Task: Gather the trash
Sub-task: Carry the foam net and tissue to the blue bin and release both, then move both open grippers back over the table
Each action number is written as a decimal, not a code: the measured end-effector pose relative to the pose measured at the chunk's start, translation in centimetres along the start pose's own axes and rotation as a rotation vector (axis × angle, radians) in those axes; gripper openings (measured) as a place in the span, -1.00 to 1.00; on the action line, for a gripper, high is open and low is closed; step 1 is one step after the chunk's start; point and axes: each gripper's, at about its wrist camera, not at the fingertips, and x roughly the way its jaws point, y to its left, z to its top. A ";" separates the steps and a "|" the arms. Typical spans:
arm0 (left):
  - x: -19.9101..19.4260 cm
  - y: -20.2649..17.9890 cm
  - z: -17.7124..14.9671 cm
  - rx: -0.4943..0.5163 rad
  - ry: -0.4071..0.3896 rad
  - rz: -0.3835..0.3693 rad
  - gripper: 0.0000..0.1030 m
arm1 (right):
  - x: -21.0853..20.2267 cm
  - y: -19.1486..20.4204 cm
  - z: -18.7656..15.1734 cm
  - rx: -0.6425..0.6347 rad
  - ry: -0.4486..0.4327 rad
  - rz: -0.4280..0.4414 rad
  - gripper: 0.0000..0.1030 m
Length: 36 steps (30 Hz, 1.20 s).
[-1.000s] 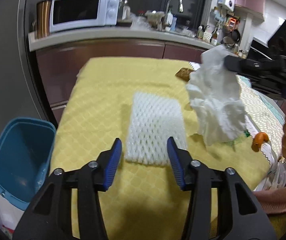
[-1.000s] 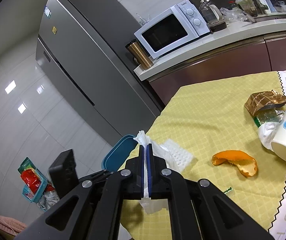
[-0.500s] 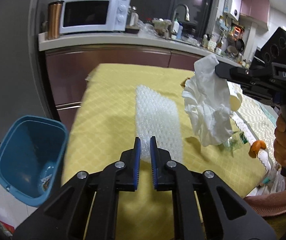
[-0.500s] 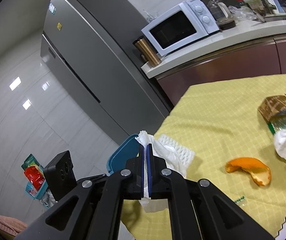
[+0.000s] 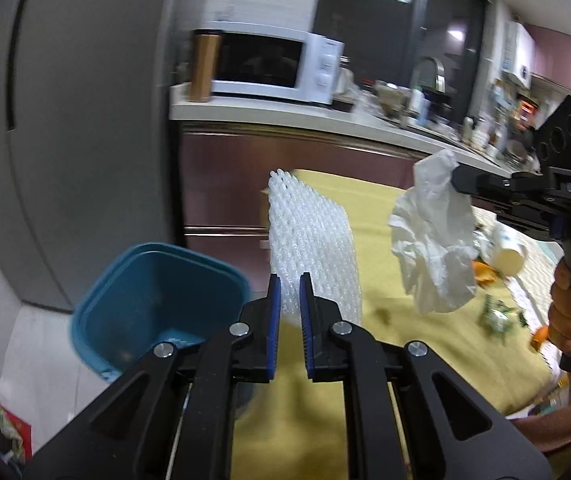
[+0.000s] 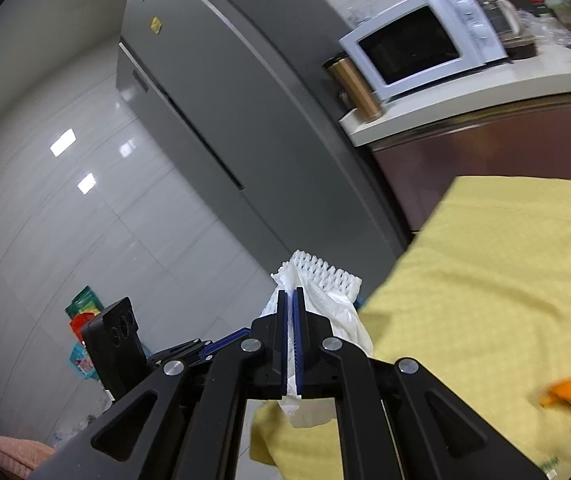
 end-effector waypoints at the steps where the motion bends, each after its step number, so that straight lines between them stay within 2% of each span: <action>1: -0.2 1.0 0.1 -0.018 0.000 0.021 -0.81 | 0.7 0.3 0.3 -0.005 0.005 0.014 -0.96; 9: -0.7 6.3 -0.1 -0.081 0.001 0.142 -0.80 | 6.0 2.2 2.1 -0.016 0.049 0.116 -0.96; 15: 0.7 9.1 -1.1 -0.127 0.054 0.195 -0.80 | 10.3 2.1 2.3 0.024 0.105 0.157 -0.96; 24: 4.2 11.6 -3.0 -0.177 0.140 0.248 -0.79 | 16.1 1.1 1.5 0.063 0.193 0.123 -0.96; 29: 6.3 12.6 -3.7 -0.199 0.180 0.258 -0.77 | 18.5 0.0 0.5 0.079 0.254 0.053 -0.94; 32: 7.6 13.0 -4.1 -0.224 0.206 0.243 -0.70 | 19.6 -0.6 -0.2 0.085 0.300 0.009 -0.90; 34: 8.6 13.3 -4.4 -0.249 0.233 0.229 -0.30 | 19.9 -1.1 -0.6 0.091 0.314 -0.022 -0.79; 36: 9.2 13.4 -4.8 -0.257 0.238 0.233 -0.29 | 19.8 -1.5 -0.9 0.103 0.317 -0.036 -0.58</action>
